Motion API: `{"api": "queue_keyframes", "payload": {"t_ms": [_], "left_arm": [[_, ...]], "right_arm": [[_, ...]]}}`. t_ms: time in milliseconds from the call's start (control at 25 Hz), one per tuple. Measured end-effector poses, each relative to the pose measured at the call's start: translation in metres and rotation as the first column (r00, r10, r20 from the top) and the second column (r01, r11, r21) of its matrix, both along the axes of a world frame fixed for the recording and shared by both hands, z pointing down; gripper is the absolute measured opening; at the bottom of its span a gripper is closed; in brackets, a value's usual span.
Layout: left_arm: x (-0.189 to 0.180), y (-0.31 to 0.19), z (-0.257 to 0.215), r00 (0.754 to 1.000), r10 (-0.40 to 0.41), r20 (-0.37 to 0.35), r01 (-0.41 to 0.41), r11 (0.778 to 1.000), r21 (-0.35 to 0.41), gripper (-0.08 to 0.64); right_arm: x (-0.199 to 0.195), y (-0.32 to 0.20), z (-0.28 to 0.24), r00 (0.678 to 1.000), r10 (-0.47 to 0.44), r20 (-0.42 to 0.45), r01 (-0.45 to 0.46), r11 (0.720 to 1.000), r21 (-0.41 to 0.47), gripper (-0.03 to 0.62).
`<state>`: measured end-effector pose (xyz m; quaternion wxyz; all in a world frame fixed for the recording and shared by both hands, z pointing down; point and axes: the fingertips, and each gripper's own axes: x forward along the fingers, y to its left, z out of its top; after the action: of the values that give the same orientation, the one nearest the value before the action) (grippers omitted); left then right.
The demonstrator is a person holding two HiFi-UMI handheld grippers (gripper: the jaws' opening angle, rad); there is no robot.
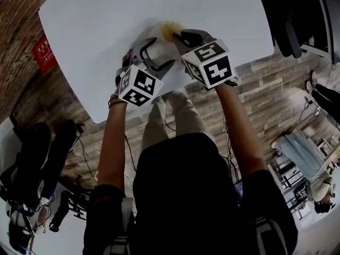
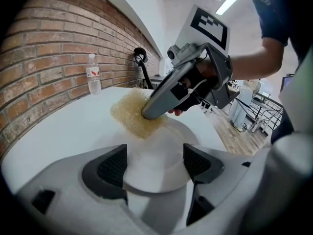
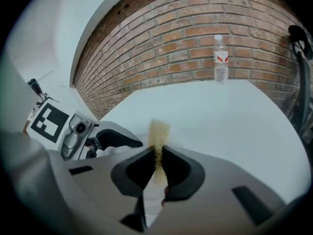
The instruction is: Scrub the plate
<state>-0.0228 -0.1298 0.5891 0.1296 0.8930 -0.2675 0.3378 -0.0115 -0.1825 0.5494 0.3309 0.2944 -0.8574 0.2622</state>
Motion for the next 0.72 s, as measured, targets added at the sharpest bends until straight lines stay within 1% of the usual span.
{"api": "queue_keyframes", "payload": {"t_ms": [240,360,720], "left_arm": [[0.000,-0.001,0.000,1.000,0.000,-0.001,0.000,1.000,0.001,0.344],[0.001,0.000,-0.001,1.000,0.000,-0.005,0.000,1.000,0.005,0.344],[0.000,0.001,0.000,1.000,-0.001,-0.004,0.001,1.000,0.002,0.344]], "right_arm": [[-0.008,0.000,0.014,1.000,-0.017,-0.025,0.016,0.999,-0.043,0.038],[-0.011,0.002,0.016,1.000,-0.019,-0.022,0.018,0.998,-0.059,0.038],[-0.021,0.006,0.020,0.999,-0.038,-0.028,0.036,0.997,-0.069,0.038]]}}
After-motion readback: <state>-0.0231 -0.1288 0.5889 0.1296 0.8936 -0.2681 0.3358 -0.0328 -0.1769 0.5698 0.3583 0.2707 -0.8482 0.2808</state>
